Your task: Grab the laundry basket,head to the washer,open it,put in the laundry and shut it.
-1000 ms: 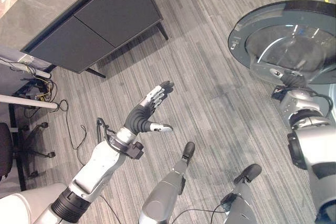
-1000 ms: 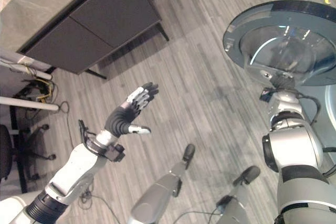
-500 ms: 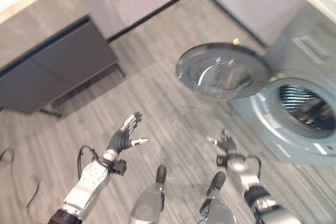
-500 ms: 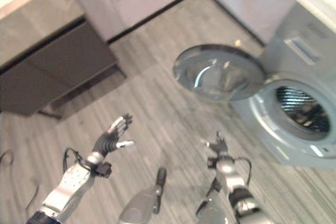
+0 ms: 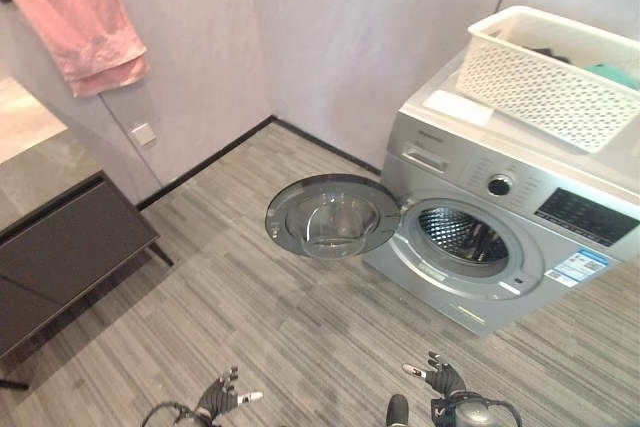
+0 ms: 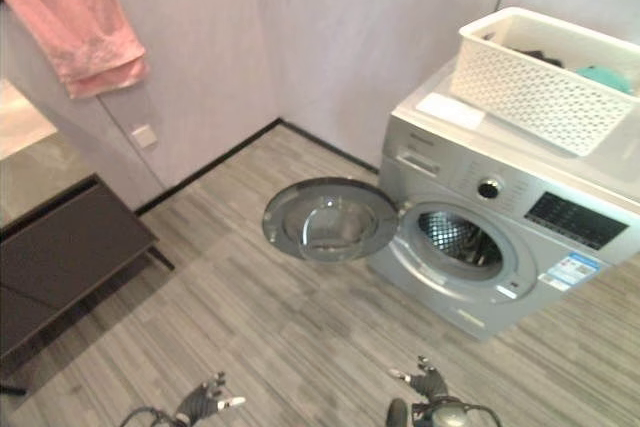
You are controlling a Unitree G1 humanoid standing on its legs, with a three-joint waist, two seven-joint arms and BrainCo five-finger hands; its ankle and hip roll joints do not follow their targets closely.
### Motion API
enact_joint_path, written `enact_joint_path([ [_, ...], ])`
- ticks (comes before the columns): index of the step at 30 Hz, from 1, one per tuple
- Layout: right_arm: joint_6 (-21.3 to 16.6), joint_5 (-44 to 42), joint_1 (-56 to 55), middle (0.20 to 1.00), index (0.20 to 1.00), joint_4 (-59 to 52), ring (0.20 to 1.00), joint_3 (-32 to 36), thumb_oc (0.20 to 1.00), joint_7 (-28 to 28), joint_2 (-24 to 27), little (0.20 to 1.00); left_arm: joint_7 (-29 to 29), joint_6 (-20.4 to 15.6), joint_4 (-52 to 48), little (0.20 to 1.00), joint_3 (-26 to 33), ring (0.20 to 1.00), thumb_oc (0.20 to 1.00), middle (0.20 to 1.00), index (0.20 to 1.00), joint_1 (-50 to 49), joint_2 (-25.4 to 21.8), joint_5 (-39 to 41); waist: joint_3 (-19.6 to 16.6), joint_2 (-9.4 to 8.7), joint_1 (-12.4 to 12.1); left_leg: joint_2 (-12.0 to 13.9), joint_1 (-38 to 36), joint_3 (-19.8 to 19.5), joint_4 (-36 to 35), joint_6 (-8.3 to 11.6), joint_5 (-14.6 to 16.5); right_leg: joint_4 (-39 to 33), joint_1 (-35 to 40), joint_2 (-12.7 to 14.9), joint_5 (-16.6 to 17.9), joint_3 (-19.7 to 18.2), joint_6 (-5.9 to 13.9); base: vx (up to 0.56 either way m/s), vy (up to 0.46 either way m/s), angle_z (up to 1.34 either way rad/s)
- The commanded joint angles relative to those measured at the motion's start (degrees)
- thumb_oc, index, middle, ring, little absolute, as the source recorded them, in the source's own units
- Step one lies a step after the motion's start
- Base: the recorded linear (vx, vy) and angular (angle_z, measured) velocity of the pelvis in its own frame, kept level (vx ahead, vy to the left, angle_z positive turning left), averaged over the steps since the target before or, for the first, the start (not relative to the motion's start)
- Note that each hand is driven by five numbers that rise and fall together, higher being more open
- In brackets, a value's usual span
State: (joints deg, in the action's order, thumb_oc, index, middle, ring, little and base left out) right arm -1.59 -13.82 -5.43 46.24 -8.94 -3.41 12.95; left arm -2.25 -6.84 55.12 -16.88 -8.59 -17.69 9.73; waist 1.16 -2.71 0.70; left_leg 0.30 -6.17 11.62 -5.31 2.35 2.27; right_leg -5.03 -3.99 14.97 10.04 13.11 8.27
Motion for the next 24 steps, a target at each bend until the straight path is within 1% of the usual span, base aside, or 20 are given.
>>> enact_joint_path([
  [1,-3.2,-1.6,1.3,1.0,1.0,-5.5,1.0,2.7,1.0,-0.3,2.7,1.0,2.2,-1.9,-3.8,1.0,1.7,1.0,1.0,1.0,1.0,3.4,-0.7,-1.0,2.6,2.35,0.3,-1.1,2.2,-2.6,6.5,-3.88,7.1,8.0,-0.9,4.0,-4.1,0.2,3.61,0.02,0.065,-0.22],
  [2,-3.2,-1.6,1.3,1.0,1.0,-5.5,1.0,2.7,1.0,-0.3,2.7,1.0,2.2,-1.9,-3.8,1.0,1.7,1.0,1.0,1.0,1.0,3.4,-0.7,-1.0,2.6,2.33,0.3,-1.1,2.2,-2.6,6.5,-3.88,7.1,8.0,-1.0,4.1,-4.1,0.2,3.61,0.01,0.071,-0.04],
  [3,-4.4,-3.0,1.1,1.0,1.0,-10.1,1.0,4.6,1.0,-1.3,3.6,1.0,2.5,-2.1,-5.1,1.0,2.3,1.0,1.0,1.0,1.0,3.4,-0.7,0.3,4.1,3.34,1.7,-0.8,1.3,-3.0,6.3,-4.57,7.5,14.5,-4.0,2.5,-6.1,-3.2,3.02,0.01,0.07,-0.01],
  [4,-4.3,-2.9,1.1,1.0,1.0,-10.1,1.0,4.6,1.0,-1.3,3.5,1.0,2.5,-2.1,-5.1,1.0,2.3,1.0,1.0,1.0,1.0,3.4,-0.7,0.3,3.9,3.26,1.5,-0.9,1.6,-2.9,6.3,-4.58,7.3,14.5,-4.4,2.5,-5.9,-3.4,2.99,0.12,0.116,-0.19],
  [5,-6.7,-3.1,1.3,1.0,1.0,-19.1,1.0,7.7,1.0,-3.5,5.3,1.0,2.6,-2.8,-6.8,1.0,2.0,1.0,1.0,1.0,1.0,3.1,-0.8,0.1,5.6,4.19,3.6,-1.2,-0.5,-2.6,6.2,-5.24,8.6,16.4,-7.7,-1.3,-7.2,-7.7,2.48,0.15,0.038,-0.34],
  [7,-7.4,-2.9,1.9,1.0,1.0,-22.4,1.0,8.9,1.0,-4.5,6.1,1.0,2.7,-2.8,-7.5,1.0,2.1,1.0,1.0,1.0,1.0,2.9,-0.8,0.1,5.9,4.32,3.8,-1.5,-0.6,-1.9,6.4,-5.4,9.0,15.0,-9.0,-1.8,-6.2,-7.6,2.6,0.13,0.002,-0.69],
  [8,-9.6,-2.1,4.4,1.0,1.0,-29.0,1.0,10.1,1.0,-7.5,6.9,1.0,2.8,-2.6,-7.9,1.0,2.4,1.0,1.0,1.0,1.0,2.9,-0.2,0.5,6.6,4.84,4.1,-1.3,-1.7,0.1,6.9,-5.31,10.4,12.0,-11.4,-1.2,-4.2,-2.4,3.1,0.15,-0.037,-0.71],
  [9,-10.6,-1.6,5.3,1.0,1.0,-33.7,1.0,11.0,1.0,-9.5,7.1,1.0,3.2,-2.6,-7.9,1.0,2.5,1.0,1.0,1.0,1.0,3.0,-0.1,0.4,6.6,4.91,4.5,-1.2,-2.5,1.0,7.0,-5.25,10.8,10.7,-11.9,-1.5,-3.5,-0.2,3.11,0.16,-0.036,-0.58],
  [10,-10.5,-1.5,5.2,1.0,1.0,-33.9,1.0,11.0,1.0,-9.5,7.0,1.0,3.2,-2.6,-7.9,1.0,2.5,1.0,1.0,1.0,1.0,3.0,0.0,0.4,6.7,4.97,4.5,-1.2,-2.6,1.0,7.0,-5.23,10.8,10.6,-11.8,-1.6,-3.4,-0.1,3.1,0.14,-0.034,-0.26],
  [12,-13.1,-3.0,5.8,1.0,1.0,-45.2,1.0,14.1,1.0,-12.0,6.5,1.0,4.0,-2.4,-7.1,1.0,2.5,1.0,1.0,1.0,1.0,3.4,0.0,-0.4,5.9,5.02,5.5,-1.3,-4.4,2.1,6.6,-5.11,11.8,9.7,-11.3,-2.7,-3.3,0.9,2.93,0.25,-0.103,-0.45],
  [13,-15.2,-3.3,5.5,1.0,1.0,-54.2,1.0,17.0,1.0,-13.7,5.6,1.0,4.4,-2.0,-7.4,1.0,2.3,1.0,1.0,1.0,1.0,3.5,0.7,-0.3,4.2,5.22,6.0,-0.6,-5.0,1.6,7.1,-4.6,12.5,9.3,-9.7,-4.3,-4.1,0.0,1.74,0.27,-0.131,-0.32],
  [14,-15.0,-3.3,5.2,1.0,1.0,-54.6,1.0,17.1,1.0,-13.8,5.5,1.0,4.4,-2.0,-7.4,1.0,2.2,1.0,1.0,1.0,1.0,3.5,0.7,-0.3,4.2,5.28,5.9,-0.5,-5.0,1.5,7.1,-4.55,12.6,9.3,-9.6,-4.4,-4.1,0.1,1.71,0.38,-0.212,-0.12],
  [15,-16.5,-1.7,4.9,1.0,1.0,-63.7,1.0,19.5,1.0,-13.7,5.7,1.0,5.1,-1.7,-6.8,1.0,2.3,1.0,1.0,1.0,1.0,4.3,1.6,-0.9,2.5,5.75,6.8,1.3,-5.7,1.2,8.3,-3.2,12.2,9.0,-8.2,-6.6,-5.3,-0.9,0.53,0.27,-0.171,-0.03],
  [17,-16.7,-0.5,4.9,1.0,1.0,-66.5,1.0,20.0,1.0,-13.8,6.1,1.0,5.4,-1.7,-6.5,1.0,2.3,1.0,1.0,1.0,1.0,4.4,2.0,-1.0,2.0,6.13,6.8,2.3,-5.8,1.2,9.3,-2.52,11.5,8.8,-7.4,-7.7,-6.0,-0.8,-0.09,0.26,-0.201,-0.02],
  [18,-17.4,1.8,5.9,1.0,1.0,-70.1,1.0,21.0,1.0,-14.5,7.4,1.0,6.0,-1.7,-6.4,1.0,2.7,1.0,1.0,1.0,1.0,4.5,2.4,-1.4,0.9,6.52,6.5,5.6,-4.8,1.5,14.7,0.0,6.0,8.3,-5.2,-10.7,-8.0,-0.9,-2.08,0.23,-0.296,-0.02],
  [19,-17.5,2.1,6.4,1.0,1.0,-71.4,1.0,20.8,1.0,-14.8,7.6,1.0,6.2,-1.7,-6.8,1.0,2.8,1.0,1.0,1.0,1.0,4.6,2.2,-1.2,1.0,6.12,6.1,7.5,-2.7,1.4,20.7,0.97,2.3,7.5,-3.7,-12.1,-8.9,-1.3,-3.37,0.28,-0.434,-0.13],
  [20,-17.5,2.1,6.9,1.0,1.0,-72.6,1.0,20.6,1.0,-14.7,7.9,1.0,6.5,-1.9,-7.8,1.0,3.1,1.0,1.0,1.0,1.0,4.7,1.7,-1.1,1.6,5.17,5.4,8.8,0.9,-0.2,29.6,1.94,-1.8,6.9,-2.3,-13.3,-9.5,-2.4,-5.03,0.1,-0.274,-0.24],
  [21,-17.5,2.1,6.9,1.0,1.0,-72.7,1.0,20.6,1.0,-14.7,7.8,1.0,6.5,-1.8,-7.9,1.0,3.1,1.0,1.0,1.0,1.0,4.7,1.6,-1.1,1.6,5.25,5.6,9.1,1.6,-0.5,30.6,2.16,-1.5,6.8,-2.4,-13.5,-9.4,-2.2,-5.23,0.1,-0.29,-0.31],
  [22,-18.0,0.8,7.9,1.0,1.0,-73.8,1.0,19.5,1.0,-14.4,8.5,1.0,7.3,-2.2,-9.3,1.0,3.4,1.0,1.0,1.0,1.0,4.7,1.1,-0.5,2.9,3.56,4.1,9.2,6.9,-4.3,42.2,1.77,-5.2,6.5,-0.7,-14.6,-10.2,-3.9,-7.19,0.03,-0.15,-0.43],
  [24,-18.1,0.7,8.5,1.0,1.0,-73.5,1.0,19.0,1.0,-14.4,9.2,1.0,7.6,-2.4,-10.0,1.0,3.5,1.0,1.0,1.0,1.0,4.5,0.9,-0.4,3.3,2.76,3.5,9.0,9.5,-5.3,43.6,1.07,-5.0,6.1,-0.3,-14.3,-10.6,-4.3,-7.39,0.06,-0.098,-0.68],
])
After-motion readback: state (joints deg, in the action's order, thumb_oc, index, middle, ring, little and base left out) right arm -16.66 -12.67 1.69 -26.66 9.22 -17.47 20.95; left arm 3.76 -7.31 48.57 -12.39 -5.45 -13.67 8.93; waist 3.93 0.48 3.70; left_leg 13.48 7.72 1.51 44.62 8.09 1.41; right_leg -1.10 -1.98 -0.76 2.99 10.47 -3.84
